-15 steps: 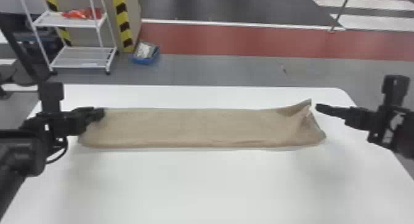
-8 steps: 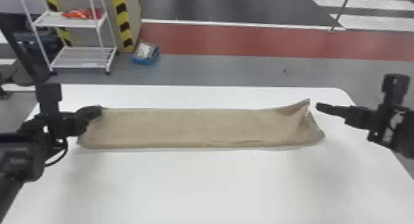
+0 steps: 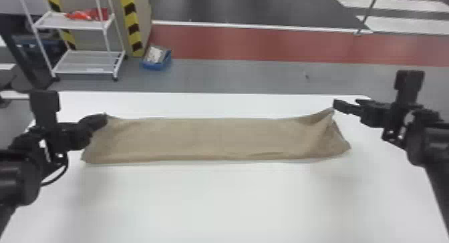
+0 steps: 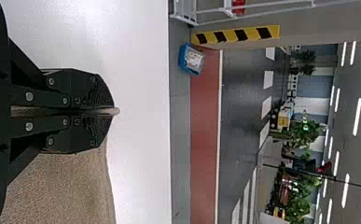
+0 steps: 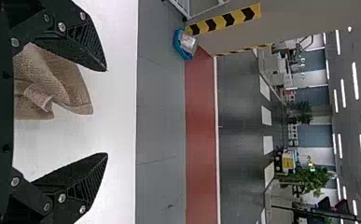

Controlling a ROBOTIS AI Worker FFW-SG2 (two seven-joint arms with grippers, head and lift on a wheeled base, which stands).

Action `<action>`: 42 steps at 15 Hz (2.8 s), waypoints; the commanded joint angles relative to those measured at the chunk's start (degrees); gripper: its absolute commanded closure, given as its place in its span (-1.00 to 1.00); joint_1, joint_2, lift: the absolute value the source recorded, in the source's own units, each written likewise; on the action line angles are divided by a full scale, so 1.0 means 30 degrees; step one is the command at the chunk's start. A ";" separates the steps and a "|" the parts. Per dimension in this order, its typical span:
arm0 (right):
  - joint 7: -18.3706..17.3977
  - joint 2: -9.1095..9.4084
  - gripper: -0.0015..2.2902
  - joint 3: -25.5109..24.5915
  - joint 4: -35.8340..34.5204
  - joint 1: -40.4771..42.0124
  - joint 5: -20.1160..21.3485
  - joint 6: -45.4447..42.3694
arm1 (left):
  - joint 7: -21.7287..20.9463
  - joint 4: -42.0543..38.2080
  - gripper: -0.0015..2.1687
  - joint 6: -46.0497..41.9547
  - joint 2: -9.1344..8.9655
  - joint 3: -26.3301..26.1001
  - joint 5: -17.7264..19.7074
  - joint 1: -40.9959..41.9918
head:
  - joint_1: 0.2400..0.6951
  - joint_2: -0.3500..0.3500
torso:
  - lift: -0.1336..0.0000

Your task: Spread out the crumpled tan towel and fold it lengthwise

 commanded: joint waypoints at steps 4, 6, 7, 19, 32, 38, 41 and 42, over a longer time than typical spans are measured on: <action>0.0118 0.0040 -0.64 0.1123 0.3240 -0.1643 0.0462 -0.0120 | 0.0000 -0.0637 0.01 0.0235 0.0176 0.0030 -0.0047 0.0442 | 1.00 -0.23 | -0.86; 0.0000 0.0187 -0.63 0.1181 0.3797 -0.1877 0.0579 -0.0881 | -0.0030 -0.0783 0.01 0.0294 0.0205 0.0088 -0.0047 0.0588 | 1.00 -0.21 | -0.86; 0.0000 0.0187 -0.52 0.1211 0.4266 -0.2199 0.0608 -0.0881 | -0.0030 -0.0842 0.01 0.0294 0.0234 0.0088 -0.0047 0.0647 | 1.00 -0.21 | -0.86; 0.0411 0.0187 -0.56 0.1181 0.5145 -0.2902 0.0608 -0.0120 | -0.0088 -0.1252 0.00 0.0762 0.0264 0.0264 -0.0106 0.0822 | 1.00 -0.19 | -0.86; 0.1055 0.0274 0.28 0.1094 0.5057 -0.2844 0.0462 0.0818 | -0.0147 -0.2248 0.00 0.0880 0.0352 0.0557 -0.0047 0.1525 | 1.00 -0.17 | -0.86; 0.1143 0.0187 0.29 -0.0723 -0.1154 0.0467 -0.0212 0.3279 | -0.0147 -0.5940 0.01 0.1993 0.0352 0.2725 0.1037 0.3488 | 1.00 -0.16 | -0.86; 0.1143 -0.0077 0.28 -0.1836 -0.4289 0.2107 -0.1384 0.4802 | -0.0147 -0.7668 0.01 0.2344 0.0410 0.3662 0.1623 0.4602 | 1.00 -0.16 | -0.86; 0.1143 -0.0136 0.29 -0.2334 -0.5373 0.2810 -0.1970 0.5329 | -0.0176 -0.8196 0.01 0.2403 0.0410 0.3897 0.1769 0.4983 | 1.00 -0.16 | -0.86</action>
